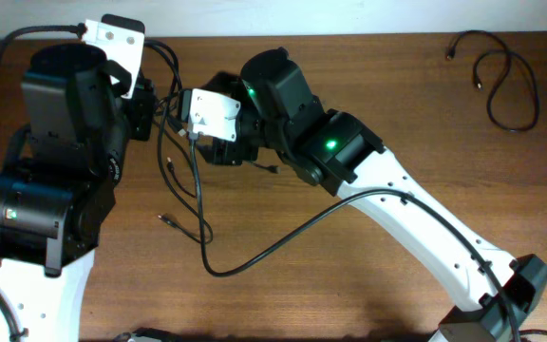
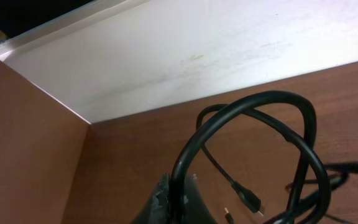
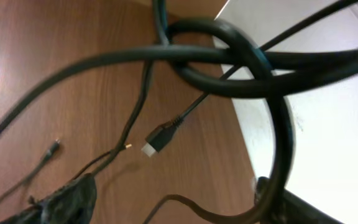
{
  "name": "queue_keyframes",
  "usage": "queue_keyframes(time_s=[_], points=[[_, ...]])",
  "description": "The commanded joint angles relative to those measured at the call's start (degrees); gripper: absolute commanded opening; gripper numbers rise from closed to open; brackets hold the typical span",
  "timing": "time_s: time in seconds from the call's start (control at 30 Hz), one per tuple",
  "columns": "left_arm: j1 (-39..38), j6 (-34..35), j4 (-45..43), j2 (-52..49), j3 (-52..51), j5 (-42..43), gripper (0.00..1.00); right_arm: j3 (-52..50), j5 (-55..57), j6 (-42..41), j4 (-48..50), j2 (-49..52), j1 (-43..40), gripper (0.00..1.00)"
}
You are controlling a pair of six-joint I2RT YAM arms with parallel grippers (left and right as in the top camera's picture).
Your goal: Untangle cables
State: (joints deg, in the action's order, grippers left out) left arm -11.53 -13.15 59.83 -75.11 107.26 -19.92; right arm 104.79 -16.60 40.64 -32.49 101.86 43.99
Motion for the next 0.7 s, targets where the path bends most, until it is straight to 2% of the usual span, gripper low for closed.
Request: queue_keyframes(time_s=[0.0, 0.07, 0.1, 0.37, 0.67], points=[[0.2, 0.9, -0.3, 1.2, 1.4, 0.6, 0.00, 1.0, -0.7, -0.6, 0.2, 0.0, 0.3, 0.17], [0.2, 0.9, -0.3, 1.2, 1.4, 0.6, 0.00, 1.0, -0.4, -0.6, 0.2, 0.0, 0.3, 0.06], [0.2, 0.9, -0.2, 1.2, 1.4, 0.6, 0.00, 1.0, -0.2, -0.6, 0.2, 0.0, 0.3, 0.04], [0.3, 0.9, 0.4, 1.3, 1.4, -1.9, 0.00, 1.0, 3.7, -0.6, 0.0, -0.2, -1.5, 0.04], [6.2, 0.9, 1.3, 3.5, 1.4, -2.0, 0.00, 1.0, 3.0, -6.9, -0.3, -3.4, -13.9, 0.04]])
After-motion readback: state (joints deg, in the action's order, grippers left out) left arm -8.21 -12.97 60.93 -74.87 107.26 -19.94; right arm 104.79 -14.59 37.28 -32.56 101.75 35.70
